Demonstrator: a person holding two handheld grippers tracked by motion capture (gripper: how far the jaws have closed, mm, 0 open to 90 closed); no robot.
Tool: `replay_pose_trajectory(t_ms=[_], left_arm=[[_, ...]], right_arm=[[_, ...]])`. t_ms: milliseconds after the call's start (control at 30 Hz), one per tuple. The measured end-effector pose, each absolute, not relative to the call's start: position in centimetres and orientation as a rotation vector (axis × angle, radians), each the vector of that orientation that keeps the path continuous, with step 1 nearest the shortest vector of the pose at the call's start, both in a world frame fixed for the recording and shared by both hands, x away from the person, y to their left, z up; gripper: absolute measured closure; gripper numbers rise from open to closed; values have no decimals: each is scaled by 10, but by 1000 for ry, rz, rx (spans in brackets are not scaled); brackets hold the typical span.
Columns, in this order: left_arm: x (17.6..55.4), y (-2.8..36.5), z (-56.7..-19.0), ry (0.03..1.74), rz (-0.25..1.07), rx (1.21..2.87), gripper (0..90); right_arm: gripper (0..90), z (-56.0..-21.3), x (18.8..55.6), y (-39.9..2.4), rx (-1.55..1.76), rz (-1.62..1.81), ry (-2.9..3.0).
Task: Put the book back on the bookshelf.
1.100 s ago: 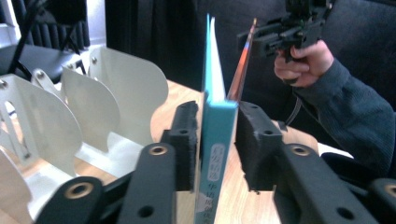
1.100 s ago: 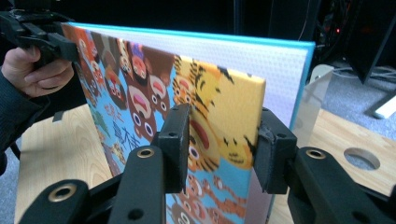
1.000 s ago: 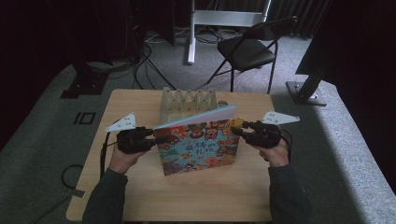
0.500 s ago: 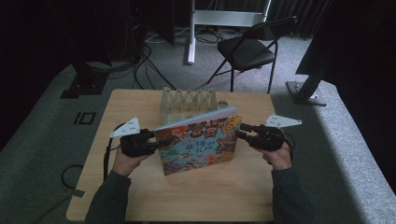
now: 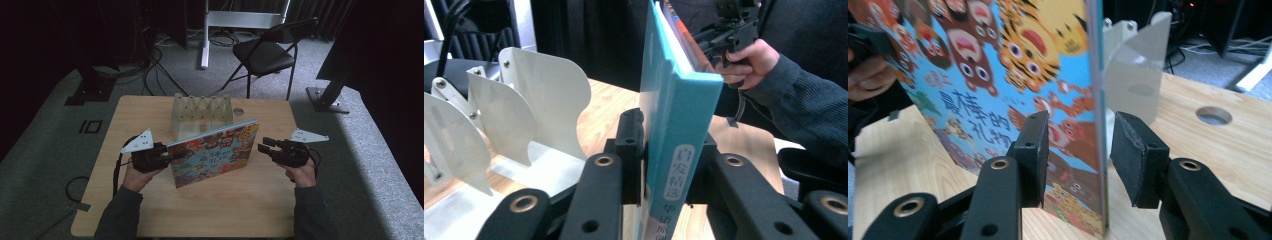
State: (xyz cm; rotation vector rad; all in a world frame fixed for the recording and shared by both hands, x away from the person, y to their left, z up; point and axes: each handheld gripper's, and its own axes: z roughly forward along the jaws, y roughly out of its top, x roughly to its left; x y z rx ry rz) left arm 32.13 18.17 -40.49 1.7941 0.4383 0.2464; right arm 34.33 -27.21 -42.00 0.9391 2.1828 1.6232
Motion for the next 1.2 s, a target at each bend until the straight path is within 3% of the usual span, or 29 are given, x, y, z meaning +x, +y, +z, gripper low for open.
replay_pose_trajectory(t_ms=[700, 1200], left_arm=[[315, 179, -415, 435, 298, 1737, 735], [311, 172, -423, 433, 339, 1696, 722]], right_arm=[[541, -442, 341, -277, 1026, 1467, 2175], [522, -478, 336, -276, 1098, 1297, 2185]])
